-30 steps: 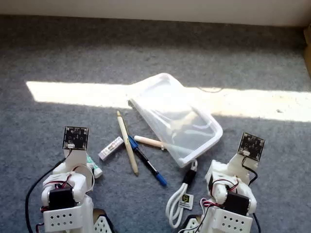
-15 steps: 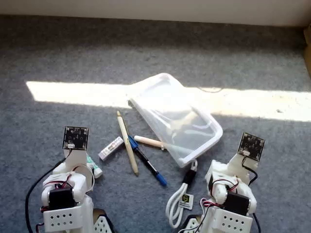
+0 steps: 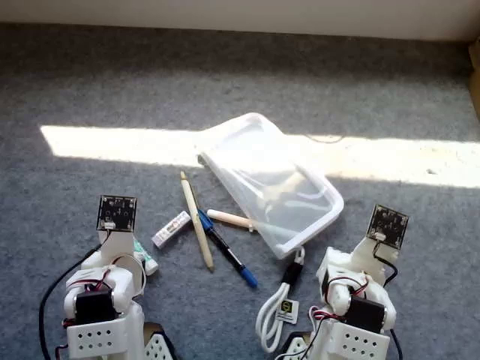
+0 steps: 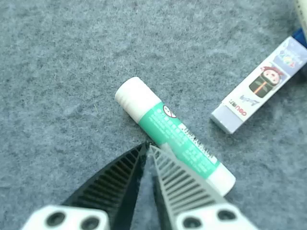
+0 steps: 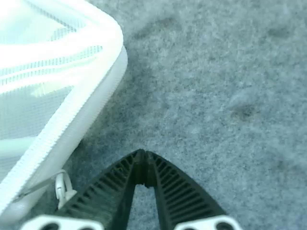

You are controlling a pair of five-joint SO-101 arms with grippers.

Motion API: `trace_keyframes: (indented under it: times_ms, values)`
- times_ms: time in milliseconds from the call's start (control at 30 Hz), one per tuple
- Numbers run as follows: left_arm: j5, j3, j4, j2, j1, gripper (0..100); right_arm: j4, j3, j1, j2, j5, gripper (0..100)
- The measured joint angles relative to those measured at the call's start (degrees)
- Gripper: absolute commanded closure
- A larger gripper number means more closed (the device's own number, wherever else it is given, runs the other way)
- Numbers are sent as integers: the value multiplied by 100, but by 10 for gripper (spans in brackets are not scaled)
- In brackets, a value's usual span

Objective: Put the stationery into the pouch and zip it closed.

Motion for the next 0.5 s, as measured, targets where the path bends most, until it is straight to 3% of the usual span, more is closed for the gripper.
trace_keyframes:
  times_ms: [300, 500]
  values:
    - [0, 0, 0, 0, 0, 986, 0, 0, -62, 0, 0, 988]
    - [0, 0, 0, 0, 0, 986, 0, 0, -554, 0, 0, 988]
